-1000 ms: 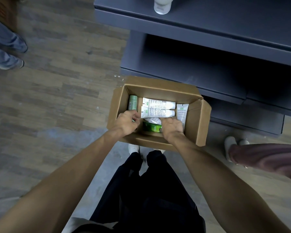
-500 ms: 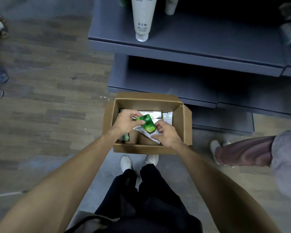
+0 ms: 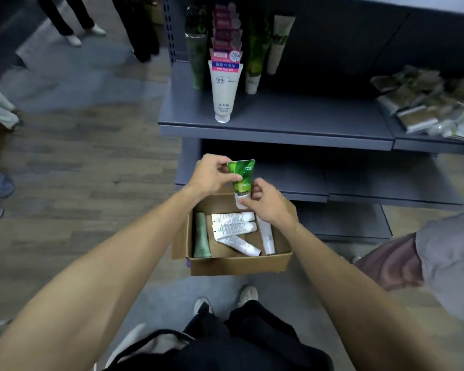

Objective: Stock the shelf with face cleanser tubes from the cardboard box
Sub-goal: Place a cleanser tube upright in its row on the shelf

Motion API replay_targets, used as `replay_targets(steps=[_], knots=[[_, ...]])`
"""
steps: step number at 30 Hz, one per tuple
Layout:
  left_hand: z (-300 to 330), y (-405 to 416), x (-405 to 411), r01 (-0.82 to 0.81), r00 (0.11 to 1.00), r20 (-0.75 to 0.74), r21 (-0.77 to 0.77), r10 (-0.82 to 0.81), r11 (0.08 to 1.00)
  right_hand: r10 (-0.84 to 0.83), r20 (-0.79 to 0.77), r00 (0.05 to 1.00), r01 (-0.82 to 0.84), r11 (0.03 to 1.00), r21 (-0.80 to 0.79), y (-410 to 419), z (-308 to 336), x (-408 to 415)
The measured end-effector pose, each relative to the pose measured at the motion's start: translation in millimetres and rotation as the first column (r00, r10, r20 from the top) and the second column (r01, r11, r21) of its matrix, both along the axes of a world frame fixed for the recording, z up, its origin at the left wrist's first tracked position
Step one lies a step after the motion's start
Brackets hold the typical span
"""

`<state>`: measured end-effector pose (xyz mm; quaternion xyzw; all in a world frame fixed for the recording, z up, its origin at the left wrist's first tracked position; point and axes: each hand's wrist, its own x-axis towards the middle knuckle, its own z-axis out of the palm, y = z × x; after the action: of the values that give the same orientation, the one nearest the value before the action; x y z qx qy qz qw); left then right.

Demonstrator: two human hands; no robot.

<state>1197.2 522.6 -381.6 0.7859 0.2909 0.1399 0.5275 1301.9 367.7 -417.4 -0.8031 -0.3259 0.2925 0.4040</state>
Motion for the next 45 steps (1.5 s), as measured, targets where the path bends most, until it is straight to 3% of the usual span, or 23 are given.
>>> replay_targets(steps=[9,13,17,27,45], knots=[[75,6,48,0.147,0.986,0.034,0.274,-0.163,0.95,-0.112,0.154,0.982,0.098,0.991,0.096,14,53,36],[87,5,69,0.12,0.988,0.062,0.277,-0.142,0.953,-0.085,0.185,0.979,0.063,0.99,0.125,16,65,60],[98,13,93,0.027,0.991,0.122,0.214,-0.054,0.976,-0.086,0.225,0.97,0.051,0.986,0.158,29,82,88],[101,35,157,-0.238,0.971,0.106,0.299,0.216,0.924,-0.06,0.269,0.961,0.03,0.993,0.117,88,88,162],[67,60,209,-0.476,0.878,0.159,0.394,0.452,0.786,0.014,0.3,0.954,-0.04,0.996,0.08,154,61,213]])
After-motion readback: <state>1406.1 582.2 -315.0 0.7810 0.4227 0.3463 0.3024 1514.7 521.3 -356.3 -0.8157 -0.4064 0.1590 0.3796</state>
